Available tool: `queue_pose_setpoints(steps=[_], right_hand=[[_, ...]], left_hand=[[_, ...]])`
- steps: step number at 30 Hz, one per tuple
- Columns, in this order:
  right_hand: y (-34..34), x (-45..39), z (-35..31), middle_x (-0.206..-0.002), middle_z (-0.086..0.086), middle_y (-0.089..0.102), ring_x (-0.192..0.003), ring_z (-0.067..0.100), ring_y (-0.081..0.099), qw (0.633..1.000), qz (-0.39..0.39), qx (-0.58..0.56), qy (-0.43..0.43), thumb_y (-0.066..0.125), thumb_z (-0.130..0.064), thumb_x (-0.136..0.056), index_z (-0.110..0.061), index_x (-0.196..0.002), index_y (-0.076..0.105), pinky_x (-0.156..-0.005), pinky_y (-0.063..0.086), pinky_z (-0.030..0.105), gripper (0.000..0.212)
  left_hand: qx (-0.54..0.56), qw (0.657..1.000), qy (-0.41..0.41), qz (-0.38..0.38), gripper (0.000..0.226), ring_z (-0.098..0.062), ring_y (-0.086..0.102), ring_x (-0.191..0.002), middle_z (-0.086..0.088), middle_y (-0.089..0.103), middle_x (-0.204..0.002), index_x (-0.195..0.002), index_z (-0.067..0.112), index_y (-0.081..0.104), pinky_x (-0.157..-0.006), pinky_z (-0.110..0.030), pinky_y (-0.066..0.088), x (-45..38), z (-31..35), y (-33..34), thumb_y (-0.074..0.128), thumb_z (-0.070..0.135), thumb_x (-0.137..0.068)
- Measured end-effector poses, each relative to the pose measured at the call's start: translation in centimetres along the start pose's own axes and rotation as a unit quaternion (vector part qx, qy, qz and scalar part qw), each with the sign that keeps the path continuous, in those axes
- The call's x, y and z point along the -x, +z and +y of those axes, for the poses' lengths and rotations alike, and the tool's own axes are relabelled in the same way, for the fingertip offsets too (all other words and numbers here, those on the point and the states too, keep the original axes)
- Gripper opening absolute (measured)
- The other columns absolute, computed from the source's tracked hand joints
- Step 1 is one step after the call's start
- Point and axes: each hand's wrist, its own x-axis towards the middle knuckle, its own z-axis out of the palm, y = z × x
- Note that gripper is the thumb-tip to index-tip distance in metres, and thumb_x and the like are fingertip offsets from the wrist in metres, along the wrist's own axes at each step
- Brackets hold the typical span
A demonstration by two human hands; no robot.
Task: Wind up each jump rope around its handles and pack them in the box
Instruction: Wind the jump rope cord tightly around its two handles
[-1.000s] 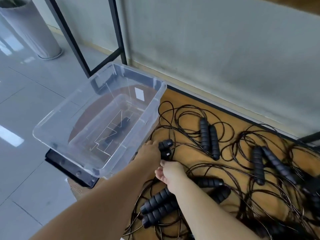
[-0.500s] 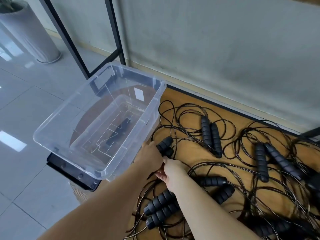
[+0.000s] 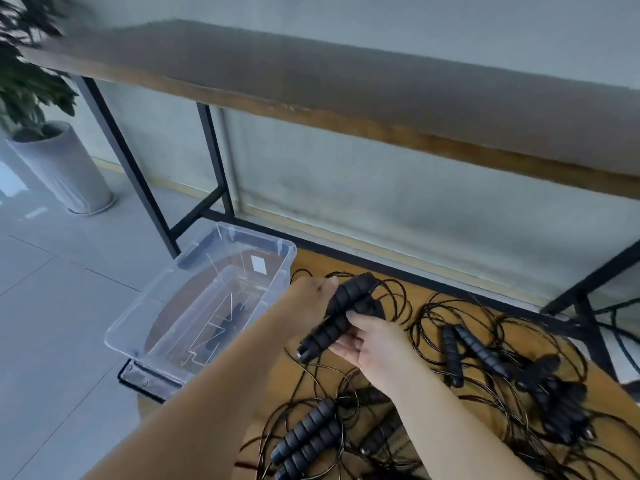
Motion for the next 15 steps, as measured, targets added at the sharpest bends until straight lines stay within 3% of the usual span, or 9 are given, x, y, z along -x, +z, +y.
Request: queue_pose_setpoints(steps=[3,6,8,11,13,15], right_hand=[[-0.3,3.0,-2.3,-0.111,0.025,0.068,-0.105,0.035,0.066,0.999,-0.026,-0.007,-0.024,0.055,-0.001,-0.097,0.0,-0.121,0.057,-0.084,0.056,0.05,0.025],[-0.7,6.0,-4.2,-0.1,0.023,0.072,-0.103,0.035,0.067,0.997,-0.059,-0.021,-0.051,0.055,-0.001,-0.096,0.002,-0.114,0.059,-0.091,0.053,0.052,0.019],[-1.1,7.8,-5.3,-0.099,0.024,0.073,-0.103,0.036,0.067,0.995,-0.071,-0.036,-0.066,0.052,0.0,-0.097,0.004,-0.113,0.06,-0.091,0.052,0.053,0.019],[-1.5,9.8,-6.9,-0.114,0.027,0.067,-0.105,0.037,0.067,0.99,-0.093,-0.06,-0.083,0.045,0.001,-0.099,0.005,-0.121,0.056,-0.09,0.054,0.051,0.025],[-1.7,10.7,-7.8,-0.119,0.027,0.065,-0.106,0.037,0.067,0.989,-0.109,-0.051,-0.092,0.044,0.001,-0.1,0.005,-0.124,0.055,-0.09,0.054,0.051,0.027],[-2.0,11.5,-8.4,-0.122,0.023,0.065,-0.107,0.036,0.068,0.987,-0.124,-0.024,-0.101,0.046,-0.003,-0.1,0.002,-0.127,0.056,-0.096,0.052,0.049,0.029]], left_hand=[[0.054,0.998,0.025,-0.026,0.031,-0.021,0.062,-0.084,-0.004,0.066,-0.084,-0.085,0.022,0.061,-0.076,-0.028,0.048,1.9,2.7,-0.6,0.044,0.038,-0.104],[0.103,0.993,0.037,-0.052,0.023,-0.005,0.066,-0.078,0.004,0.07,-0.087,-0.094,0.022,0.068,-0.064,-0.015,0.05,3.4,5.1,-1.1,0.057,0.042,-0.097],[0.117,0.99,0.04,-0.065,0.03,-0.01,0.069,-0.088,0.002,0.074,-0.094,-0.099,0.022,0.07,-0.079,-0.023,0.056,4.3,6.8,-1.3,0.064,0.049,-0.09],[0.141,0.985,0.044,-0.085,0.045,-0.019,0.068,-0.101,-0.003,0.072,-0.105,-0.106,0.02,0.066,-0.1,-0.041,0.051,5.7,9.1,-1.4,0.065,0.06,-0.083],[0.145,0.981,0.055,-0.114,0.047,-0.022,0.068,-0.098,-0.008,0.072,-0.105,-0.109,0.014,0.062,-0.1,-0.041,0.051,6.5,10.4,-1.5,0.06,0.057,-0.089],[0.133,0.98,0.047,-0.138,0.057,-0.024,0.069,-0.09,-0.014,0.071,-0.105,-0.115,0.013,0.058,-0.089,-0.041,0.055,7.3,11.6,-2.0,0.057,0.063,-0.088]])
